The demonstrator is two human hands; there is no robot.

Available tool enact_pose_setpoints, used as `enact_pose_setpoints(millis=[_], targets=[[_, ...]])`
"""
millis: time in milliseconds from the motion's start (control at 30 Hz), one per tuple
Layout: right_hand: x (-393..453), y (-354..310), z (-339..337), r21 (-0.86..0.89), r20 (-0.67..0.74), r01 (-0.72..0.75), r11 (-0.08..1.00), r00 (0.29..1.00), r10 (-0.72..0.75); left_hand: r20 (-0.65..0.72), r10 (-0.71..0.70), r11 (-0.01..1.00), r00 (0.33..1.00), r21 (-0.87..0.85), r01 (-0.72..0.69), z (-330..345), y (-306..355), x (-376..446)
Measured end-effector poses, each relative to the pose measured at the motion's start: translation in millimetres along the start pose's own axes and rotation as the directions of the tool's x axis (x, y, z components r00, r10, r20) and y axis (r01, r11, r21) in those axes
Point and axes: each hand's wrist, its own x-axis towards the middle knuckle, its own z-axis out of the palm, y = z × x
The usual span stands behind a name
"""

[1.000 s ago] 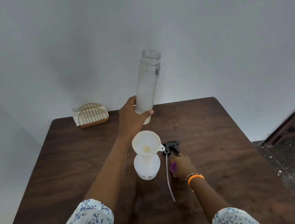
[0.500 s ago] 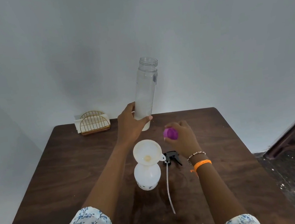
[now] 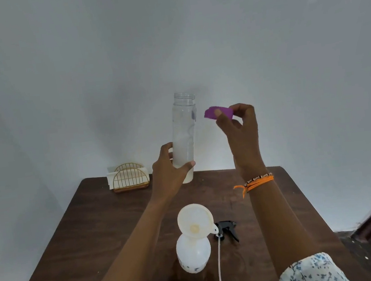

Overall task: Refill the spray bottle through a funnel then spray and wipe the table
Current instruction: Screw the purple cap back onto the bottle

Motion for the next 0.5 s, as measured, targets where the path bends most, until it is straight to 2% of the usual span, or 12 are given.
enact_pose_setpoints(millis=[367,500], targets=[[38,-34,33,0.122,0.01,0.151,0.981,0.988,-0.154,-0.018,0.074,0.997,0.997,0.032,-0.073,-9,22,6],[51,-42,32,0.045,0.203,0.223,0.974,0.952,-0.227,-0.013,0.1,0.995,0.995,0.03,-0.099,-11,27,7]])
